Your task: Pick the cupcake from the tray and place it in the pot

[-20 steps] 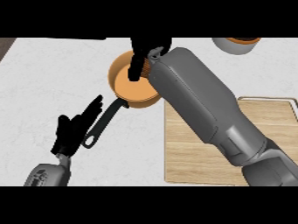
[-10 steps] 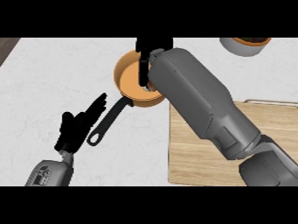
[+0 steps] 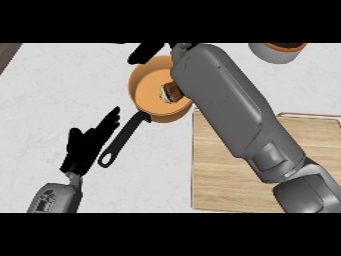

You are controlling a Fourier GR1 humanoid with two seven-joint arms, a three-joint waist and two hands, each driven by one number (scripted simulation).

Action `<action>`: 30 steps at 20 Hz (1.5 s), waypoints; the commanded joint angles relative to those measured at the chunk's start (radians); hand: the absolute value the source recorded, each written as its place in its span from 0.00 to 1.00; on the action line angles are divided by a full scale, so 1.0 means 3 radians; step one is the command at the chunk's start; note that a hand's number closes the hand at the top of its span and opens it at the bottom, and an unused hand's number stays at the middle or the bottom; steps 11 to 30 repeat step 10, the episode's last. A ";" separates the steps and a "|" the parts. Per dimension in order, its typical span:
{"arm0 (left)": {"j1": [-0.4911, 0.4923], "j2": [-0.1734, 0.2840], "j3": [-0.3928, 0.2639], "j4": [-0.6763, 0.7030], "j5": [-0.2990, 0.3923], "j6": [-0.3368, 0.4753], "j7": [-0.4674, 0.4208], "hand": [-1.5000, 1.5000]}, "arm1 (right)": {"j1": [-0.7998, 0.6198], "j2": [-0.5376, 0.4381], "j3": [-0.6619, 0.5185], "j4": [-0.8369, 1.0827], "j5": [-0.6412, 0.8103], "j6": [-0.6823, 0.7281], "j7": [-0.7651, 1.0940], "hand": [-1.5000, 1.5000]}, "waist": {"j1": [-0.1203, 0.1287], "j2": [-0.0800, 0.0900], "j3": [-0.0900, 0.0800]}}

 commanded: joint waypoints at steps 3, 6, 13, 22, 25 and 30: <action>0.0032 0.0088 0.0120 0.0027 0.0046 -0.0009 0.0067 0.50 | -0.0034 -0.0037 -0.0431 0.0027 -0.0124 -0.0868 -0.0278 0.00 | -0.0118 -0.0008 -0.0005; 0.0110 0.0059 0.0118 0.0080 0.0044 -0.0014 -0.0020 0.50 | 0.0202 -0.0017 -0.0523 -0.0104 -0.0200 -0.1025 -0.0554 0.00 | -0.0195 -0.0030 -0.0004; 0.0046 0.0023 0.0124 -0.0096 0.0031 0.0090 0.0234 0.50 | 0.0482 -0.0151 -0.0690 -0.0402 -0.0438 -0.0888 -0.0875 0.00 | -0.0241 -0.0049 -0.0001; 0.0046 0.0023 0.0124 -0.0096 0.0031 0.0090 0.0234 0.50 | 0.0482 -0.0151 -0.0690 -0.0402 -0.0438 -0.0888 -0.0875 0.00 | -0.0241 -0.0049 -0.0001; 0.0046 0.0023 0.0124 -0.0096 0.0031 0.0090 0.0234 0.50 | 0.0482 -0.0151 -0.0690 -0.0402 -0.0438 -0.0888 -0.0875 0.00 | -0.0241 -0.0049 -0.0001; 0.0046 0.0023 0.0124 -0.0096 0.0031 0.0090 0.0234 0.50 | 0.0482 -0.0151 -0.0690 -0.0402 -0.0438 -0.0888 -0.0875 0.00 | -0.0241 -0.0049 -0.0001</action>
